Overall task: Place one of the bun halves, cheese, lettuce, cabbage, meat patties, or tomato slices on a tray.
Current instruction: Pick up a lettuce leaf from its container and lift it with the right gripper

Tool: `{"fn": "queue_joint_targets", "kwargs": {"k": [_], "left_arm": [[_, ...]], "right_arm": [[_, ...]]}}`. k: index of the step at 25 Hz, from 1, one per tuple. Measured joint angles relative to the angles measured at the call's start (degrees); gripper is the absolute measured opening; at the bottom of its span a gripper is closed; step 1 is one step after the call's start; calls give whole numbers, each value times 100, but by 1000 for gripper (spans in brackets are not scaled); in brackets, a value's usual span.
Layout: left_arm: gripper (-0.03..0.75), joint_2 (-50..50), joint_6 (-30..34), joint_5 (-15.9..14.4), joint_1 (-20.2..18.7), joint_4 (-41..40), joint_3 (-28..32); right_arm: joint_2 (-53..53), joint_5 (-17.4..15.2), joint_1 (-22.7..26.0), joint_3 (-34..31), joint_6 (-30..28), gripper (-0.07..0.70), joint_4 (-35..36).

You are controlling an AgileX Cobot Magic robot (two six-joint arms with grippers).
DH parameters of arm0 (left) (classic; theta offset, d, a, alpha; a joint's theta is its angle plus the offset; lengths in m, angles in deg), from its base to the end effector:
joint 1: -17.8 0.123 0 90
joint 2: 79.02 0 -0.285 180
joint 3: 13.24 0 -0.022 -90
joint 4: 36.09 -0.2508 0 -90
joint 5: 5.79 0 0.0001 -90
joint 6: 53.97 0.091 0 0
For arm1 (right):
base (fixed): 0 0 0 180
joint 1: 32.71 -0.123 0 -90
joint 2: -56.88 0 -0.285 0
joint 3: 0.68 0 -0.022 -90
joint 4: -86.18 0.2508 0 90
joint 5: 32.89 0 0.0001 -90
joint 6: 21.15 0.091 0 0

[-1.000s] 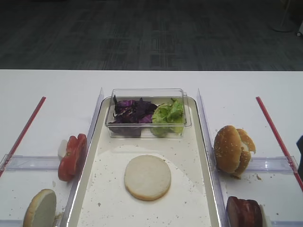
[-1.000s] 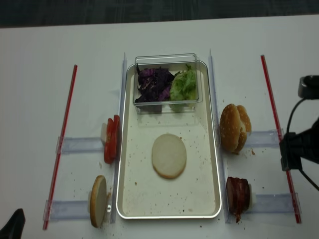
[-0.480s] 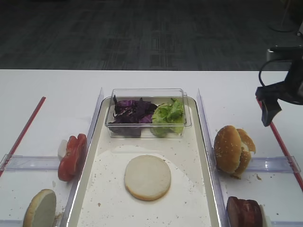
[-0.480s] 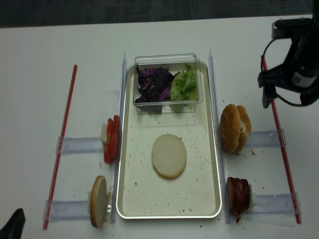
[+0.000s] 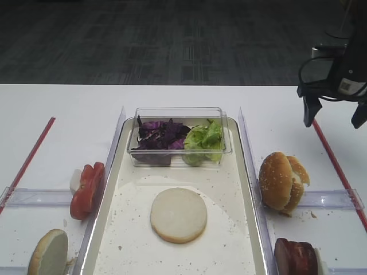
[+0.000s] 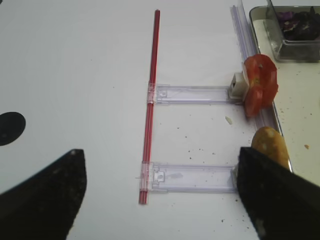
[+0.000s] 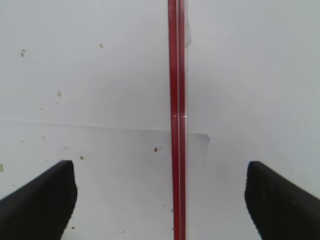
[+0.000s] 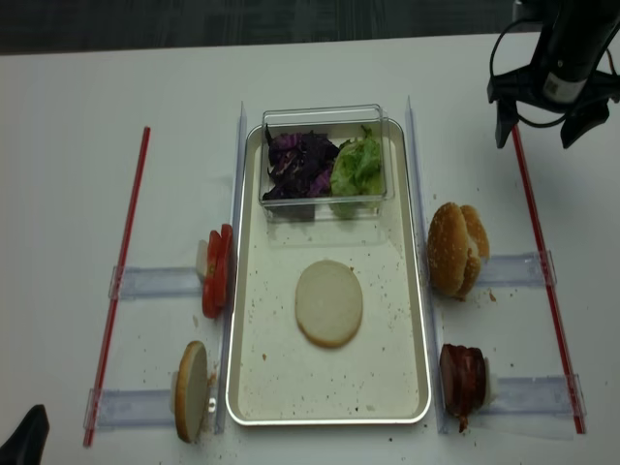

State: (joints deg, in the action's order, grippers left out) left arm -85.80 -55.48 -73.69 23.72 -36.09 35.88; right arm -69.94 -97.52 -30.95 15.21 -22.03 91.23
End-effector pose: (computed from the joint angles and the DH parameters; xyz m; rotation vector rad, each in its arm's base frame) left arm -0.0120 -0.0012 0.2648 -0.1400 2.1565 0.0444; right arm 0.4200 -0.0057 0.1917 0.0766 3.0590 0.1214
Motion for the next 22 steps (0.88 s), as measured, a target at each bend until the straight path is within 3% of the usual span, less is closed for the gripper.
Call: {"fn": "queue_joint_targets", "kwargs": {"k": [17,22], "left_arm": [[566,0,0,0,0,0,0],[566,0,0,0,0,0,0]], "right_arm": [[-28,0,-11,247,-124,692,398],[-28,-22,-277,247,-138,692,433]]}}
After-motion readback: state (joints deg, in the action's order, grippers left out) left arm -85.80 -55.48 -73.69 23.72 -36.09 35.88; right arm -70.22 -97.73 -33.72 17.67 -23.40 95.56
